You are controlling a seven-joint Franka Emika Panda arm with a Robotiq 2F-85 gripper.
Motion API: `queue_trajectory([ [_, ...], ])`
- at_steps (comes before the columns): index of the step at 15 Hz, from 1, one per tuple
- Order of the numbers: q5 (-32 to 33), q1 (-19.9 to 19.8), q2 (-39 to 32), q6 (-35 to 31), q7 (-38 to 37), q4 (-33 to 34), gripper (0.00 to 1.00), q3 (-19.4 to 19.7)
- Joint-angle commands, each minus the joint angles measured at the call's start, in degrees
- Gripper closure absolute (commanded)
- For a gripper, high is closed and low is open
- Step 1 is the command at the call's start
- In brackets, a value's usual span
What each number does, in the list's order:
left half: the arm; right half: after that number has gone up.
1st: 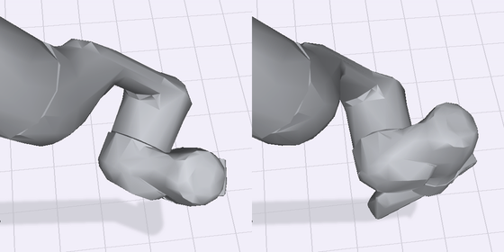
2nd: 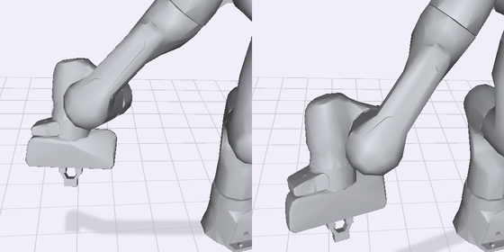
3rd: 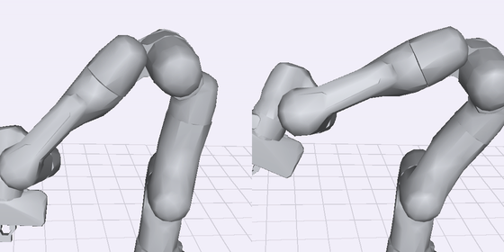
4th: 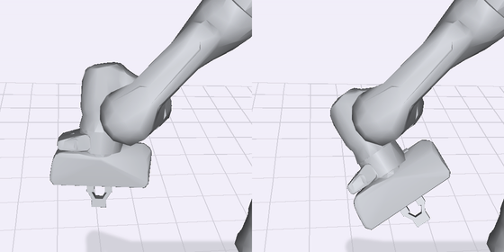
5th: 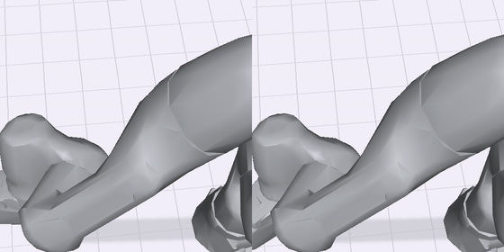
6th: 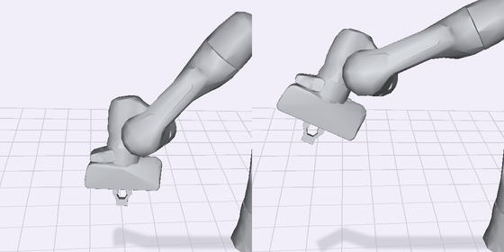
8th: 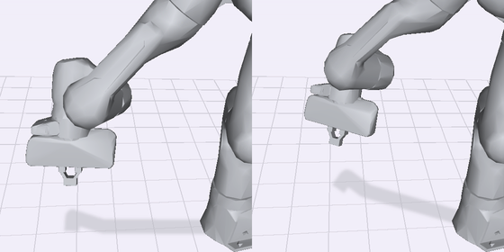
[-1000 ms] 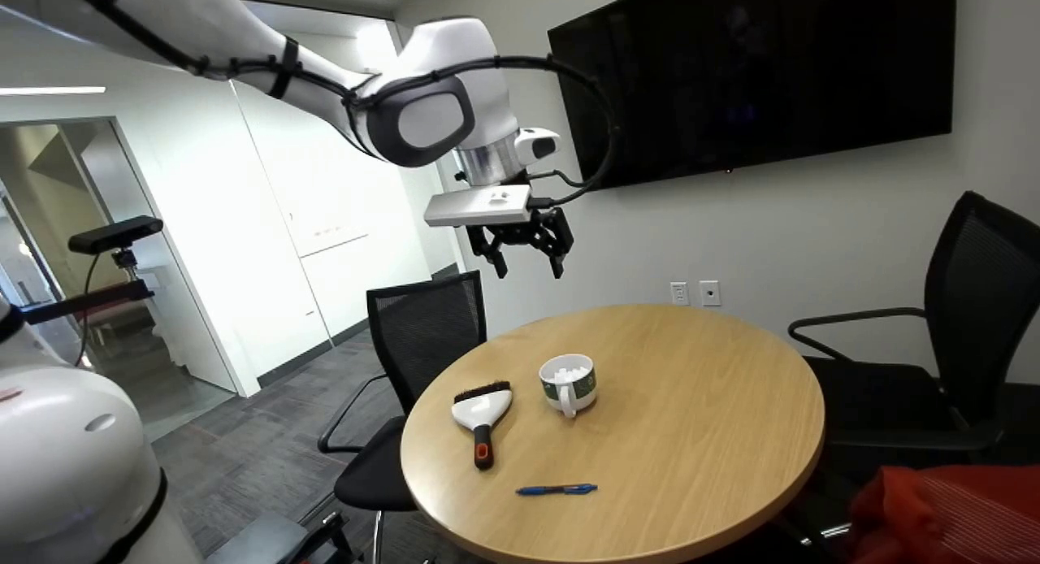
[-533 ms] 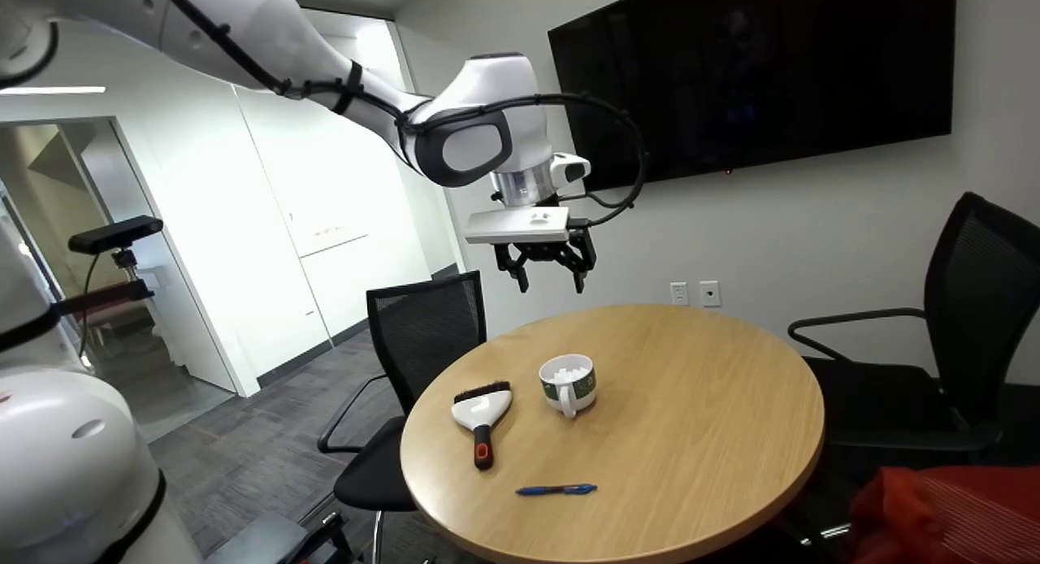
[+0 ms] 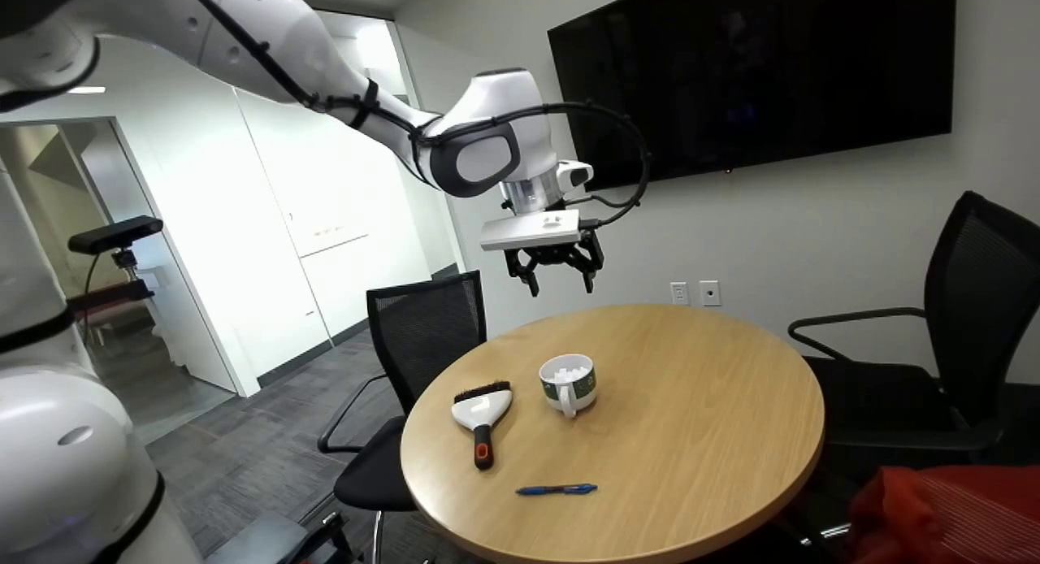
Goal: Remove the objects from the cup and put them on the table
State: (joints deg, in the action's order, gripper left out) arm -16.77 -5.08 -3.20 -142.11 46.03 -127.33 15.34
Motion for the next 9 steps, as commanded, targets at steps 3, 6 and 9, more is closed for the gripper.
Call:
queue_trajectory([
  [3, -0.1, -5.1, -16.1, -9.1, 4.1, 10.9, 0.00, -7.0],
  [6, 0.8, -8.9, -23.3, -9.6, 4.2, 16.2, 0.00, -11.5],
  [9, 3.7, -11.0, -29.0, -8.3, 3.5, 20.4, 0.00, -14.2],
])
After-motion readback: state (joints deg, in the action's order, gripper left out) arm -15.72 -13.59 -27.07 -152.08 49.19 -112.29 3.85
